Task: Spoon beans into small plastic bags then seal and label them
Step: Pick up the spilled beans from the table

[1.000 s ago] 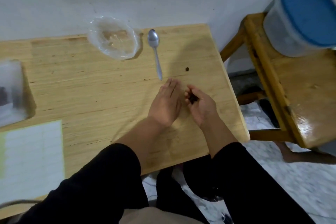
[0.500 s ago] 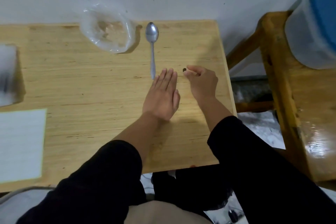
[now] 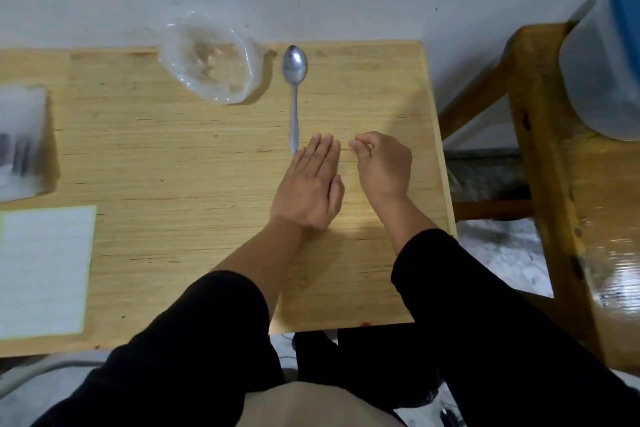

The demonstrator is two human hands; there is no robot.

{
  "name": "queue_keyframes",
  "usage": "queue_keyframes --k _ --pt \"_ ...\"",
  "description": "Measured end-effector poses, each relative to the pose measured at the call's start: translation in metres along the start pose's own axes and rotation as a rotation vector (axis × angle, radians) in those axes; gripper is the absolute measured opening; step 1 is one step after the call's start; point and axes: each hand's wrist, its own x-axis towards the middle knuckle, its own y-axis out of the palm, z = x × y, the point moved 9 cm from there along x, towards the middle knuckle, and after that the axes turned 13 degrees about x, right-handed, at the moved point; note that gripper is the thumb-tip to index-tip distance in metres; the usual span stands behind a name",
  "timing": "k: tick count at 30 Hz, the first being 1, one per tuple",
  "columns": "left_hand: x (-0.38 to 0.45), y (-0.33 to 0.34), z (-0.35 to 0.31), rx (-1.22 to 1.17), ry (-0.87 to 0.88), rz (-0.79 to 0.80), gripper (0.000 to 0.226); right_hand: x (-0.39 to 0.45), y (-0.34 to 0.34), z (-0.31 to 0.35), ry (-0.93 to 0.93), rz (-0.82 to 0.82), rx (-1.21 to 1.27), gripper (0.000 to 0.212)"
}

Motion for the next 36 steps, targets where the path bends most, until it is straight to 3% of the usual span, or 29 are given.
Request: queue_keyframes --k 7,17,23,29,36 --pt "-0.002 0.003 0.001 -0.006 0.003 0.009 0.058 -0.013 -0.004 -0.004 -0.026 -0.111 -0.066 0.029" --pt "-0.003 0.009 -0.002 0.097 0.045 0.074 0.056 -0.077 -0.029 -0.023 0.181 -0.331 0.134 0.026" --pt "-0.027 0.012 -0.026 0.135 0.272 0.194 0.057 -0.155 -0.041 -0.041 0.344 -0.533 0.280 0.024" --pt "-0.079 0.029 -0.091 0.150 0.528 0.292 0.060 -0.231 -0.055 -0.073 0.486 -0.703 0.320 0.024" --pt "-0.114 0.031 -0.145 0.107 0.679 0.238 0.063 -0.309 -0.078 -0.115 0.550 -0.799 0.220 0.022"
